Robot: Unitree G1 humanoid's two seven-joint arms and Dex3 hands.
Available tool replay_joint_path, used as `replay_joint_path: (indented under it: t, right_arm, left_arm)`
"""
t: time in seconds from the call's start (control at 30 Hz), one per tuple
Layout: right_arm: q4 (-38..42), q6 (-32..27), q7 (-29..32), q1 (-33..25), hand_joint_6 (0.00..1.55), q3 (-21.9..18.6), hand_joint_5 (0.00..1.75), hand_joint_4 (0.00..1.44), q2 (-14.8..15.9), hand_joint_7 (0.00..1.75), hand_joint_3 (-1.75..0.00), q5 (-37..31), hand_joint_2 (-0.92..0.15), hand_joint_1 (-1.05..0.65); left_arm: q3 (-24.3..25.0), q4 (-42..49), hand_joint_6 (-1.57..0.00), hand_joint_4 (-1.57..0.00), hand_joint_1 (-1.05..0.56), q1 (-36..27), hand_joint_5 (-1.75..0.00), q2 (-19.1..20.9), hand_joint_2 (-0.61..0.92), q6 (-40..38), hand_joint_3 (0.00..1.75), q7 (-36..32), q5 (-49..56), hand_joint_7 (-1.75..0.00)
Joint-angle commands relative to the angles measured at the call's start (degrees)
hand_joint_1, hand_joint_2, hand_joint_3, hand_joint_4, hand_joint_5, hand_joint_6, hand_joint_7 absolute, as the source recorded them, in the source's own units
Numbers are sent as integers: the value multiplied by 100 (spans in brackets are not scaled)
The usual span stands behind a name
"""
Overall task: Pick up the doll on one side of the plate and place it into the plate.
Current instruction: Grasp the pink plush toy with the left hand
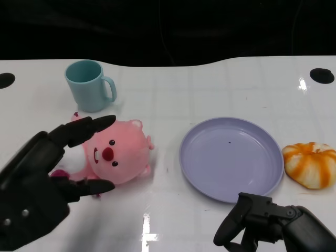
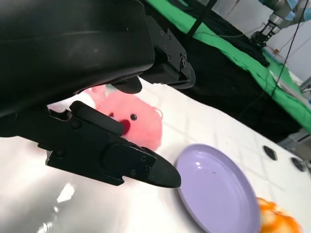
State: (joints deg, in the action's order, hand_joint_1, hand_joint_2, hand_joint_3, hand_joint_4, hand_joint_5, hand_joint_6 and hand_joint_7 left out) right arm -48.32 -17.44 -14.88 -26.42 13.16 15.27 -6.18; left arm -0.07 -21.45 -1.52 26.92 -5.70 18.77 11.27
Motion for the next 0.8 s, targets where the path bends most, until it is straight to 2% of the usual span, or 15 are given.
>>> replay_joint_path:
  t: [0.03,0.43,0.67,0.8]
  right_arm:
    - [-69,-61,13,-18,60,-66,156,67,36,127,-33,17,-92,-25]
    - [-109,-67,32,-39,59,-53,157,66,16,127,-33,26,-92,-25]
    - [-150,-101,40,-73,59,-48,157,66,7,127,-33,33,-92,-26]
    - [-206,-154,44,-84,60,-31,157,67,6,127,-33,20,-92,-27]
  left_arm:
    - [-106,289,-33,-2,-62,306,-62,303,91,144,2,-92,574,0]
    - [-819,1120,-32,-3,-59,1199,-55,757,90,-64,0,133,2371,0]
    - [-1298,1909,-32,-12,-60,1789,-40,811,89,-21,0,195,2942,0]
    - [-1614,2409,-28,-10,-63,2204,-36,801,90,-46,1,368,3213,0]
